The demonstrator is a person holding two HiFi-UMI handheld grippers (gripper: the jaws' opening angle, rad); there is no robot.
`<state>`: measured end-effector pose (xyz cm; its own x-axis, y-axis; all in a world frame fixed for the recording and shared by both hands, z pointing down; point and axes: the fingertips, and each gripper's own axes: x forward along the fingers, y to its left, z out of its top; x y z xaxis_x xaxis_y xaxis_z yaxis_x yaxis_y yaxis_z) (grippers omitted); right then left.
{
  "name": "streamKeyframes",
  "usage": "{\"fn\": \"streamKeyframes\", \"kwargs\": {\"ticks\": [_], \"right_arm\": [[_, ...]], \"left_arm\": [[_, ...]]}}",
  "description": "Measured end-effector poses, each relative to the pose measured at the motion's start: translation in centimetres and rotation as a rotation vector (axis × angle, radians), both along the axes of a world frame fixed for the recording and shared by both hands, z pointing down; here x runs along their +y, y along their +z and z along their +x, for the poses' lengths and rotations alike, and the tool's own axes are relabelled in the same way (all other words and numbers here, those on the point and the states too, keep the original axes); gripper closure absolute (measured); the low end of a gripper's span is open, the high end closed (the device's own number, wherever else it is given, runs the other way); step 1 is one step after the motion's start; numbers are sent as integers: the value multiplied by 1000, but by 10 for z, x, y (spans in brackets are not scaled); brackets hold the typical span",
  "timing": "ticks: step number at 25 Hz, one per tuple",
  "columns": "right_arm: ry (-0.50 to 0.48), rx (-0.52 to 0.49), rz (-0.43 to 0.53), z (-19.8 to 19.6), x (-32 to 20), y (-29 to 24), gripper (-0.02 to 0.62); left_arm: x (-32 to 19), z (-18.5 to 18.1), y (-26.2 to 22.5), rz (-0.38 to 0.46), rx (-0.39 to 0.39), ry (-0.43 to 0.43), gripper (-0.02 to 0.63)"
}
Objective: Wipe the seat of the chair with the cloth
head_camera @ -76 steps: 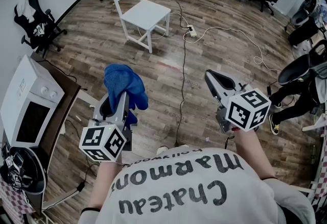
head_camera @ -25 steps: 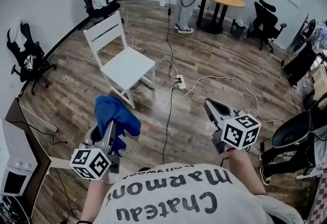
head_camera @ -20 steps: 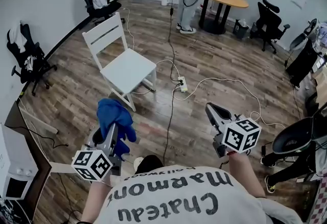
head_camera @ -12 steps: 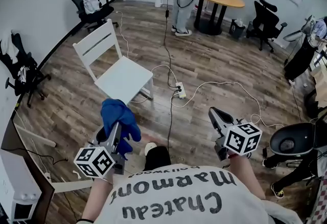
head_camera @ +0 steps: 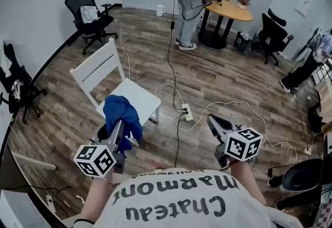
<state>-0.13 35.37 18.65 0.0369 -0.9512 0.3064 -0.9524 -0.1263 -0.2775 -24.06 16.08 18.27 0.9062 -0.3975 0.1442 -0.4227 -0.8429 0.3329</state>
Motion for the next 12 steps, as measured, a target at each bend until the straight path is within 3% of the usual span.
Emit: {"fn": "streamKeyframes", "kwargs": {"ticks": [6, 9, 12], "right_arm": [[-10, 27, -54, 13, -62, 12, 581], [-3, 19, -82, 25, -80, 19, 581], [-33, -2, -99, 33, -104, 25, 581]], "left_arm": [[-75, 15, 3, -14, 11, -41, 497], [-95, 16, 4, -10, 37, -64, 497], [-105, 13, 20, -49, 16, -82, 497]]}}
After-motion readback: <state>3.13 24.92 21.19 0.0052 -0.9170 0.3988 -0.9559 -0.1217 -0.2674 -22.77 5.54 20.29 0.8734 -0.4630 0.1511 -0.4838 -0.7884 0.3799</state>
